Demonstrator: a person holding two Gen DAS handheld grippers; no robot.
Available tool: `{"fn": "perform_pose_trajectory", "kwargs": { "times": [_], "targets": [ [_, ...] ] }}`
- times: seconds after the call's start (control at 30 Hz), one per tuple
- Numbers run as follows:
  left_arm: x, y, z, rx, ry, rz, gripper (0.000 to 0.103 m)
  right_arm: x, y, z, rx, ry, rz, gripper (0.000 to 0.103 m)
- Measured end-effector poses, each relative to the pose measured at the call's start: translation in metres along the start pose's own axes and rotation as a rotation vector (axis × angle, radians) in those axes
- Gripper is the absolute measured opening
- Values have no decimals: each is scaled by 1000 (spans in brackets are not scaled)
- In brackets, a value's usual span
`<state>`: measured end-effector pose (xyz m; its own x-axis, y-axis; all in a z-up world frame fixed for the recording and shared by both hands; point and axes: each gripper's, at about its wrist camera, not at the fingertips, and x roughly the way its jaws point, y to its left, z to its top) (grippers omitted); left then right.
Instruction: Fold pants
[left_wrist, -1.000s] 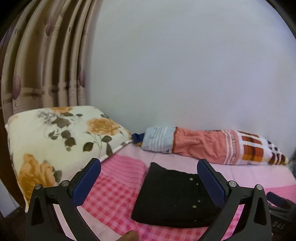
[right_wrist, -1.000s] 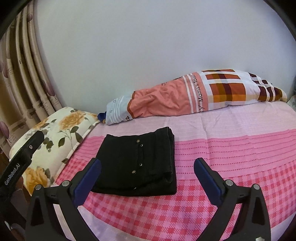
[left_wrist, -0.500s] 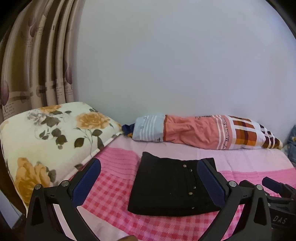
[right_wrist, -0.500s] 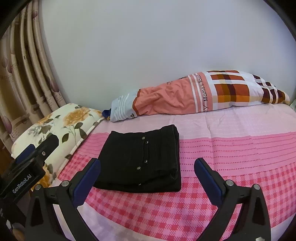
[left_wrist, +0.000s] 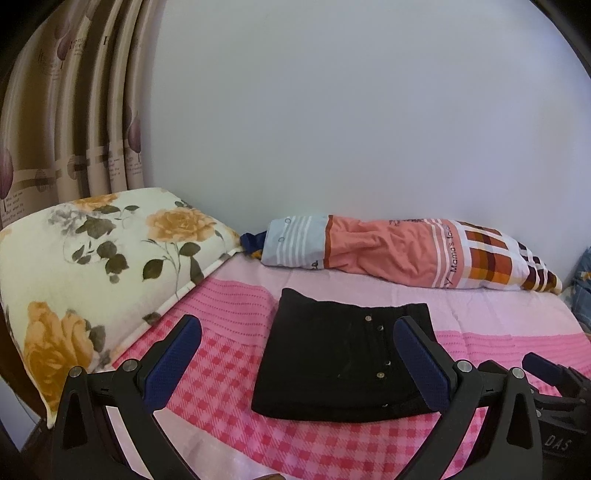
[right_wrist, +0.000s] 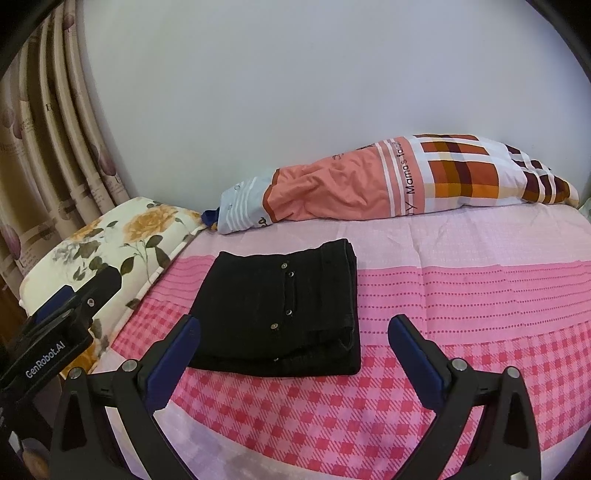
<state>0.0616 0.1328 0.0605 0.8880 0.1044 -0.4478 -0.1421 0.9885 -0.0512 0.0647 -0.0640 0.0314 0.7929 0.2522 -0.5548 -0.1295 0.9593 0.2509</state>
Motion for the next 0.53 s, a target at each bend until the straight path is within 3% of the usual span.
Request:
{"fn": "perform_pose_trajectory", "kwargs": {
  "times": [0.53],
  "targets": [
    [17,8,-9,-14,34,3,103,7,-6,-3,-4,24,-1,101]
  ]
}}
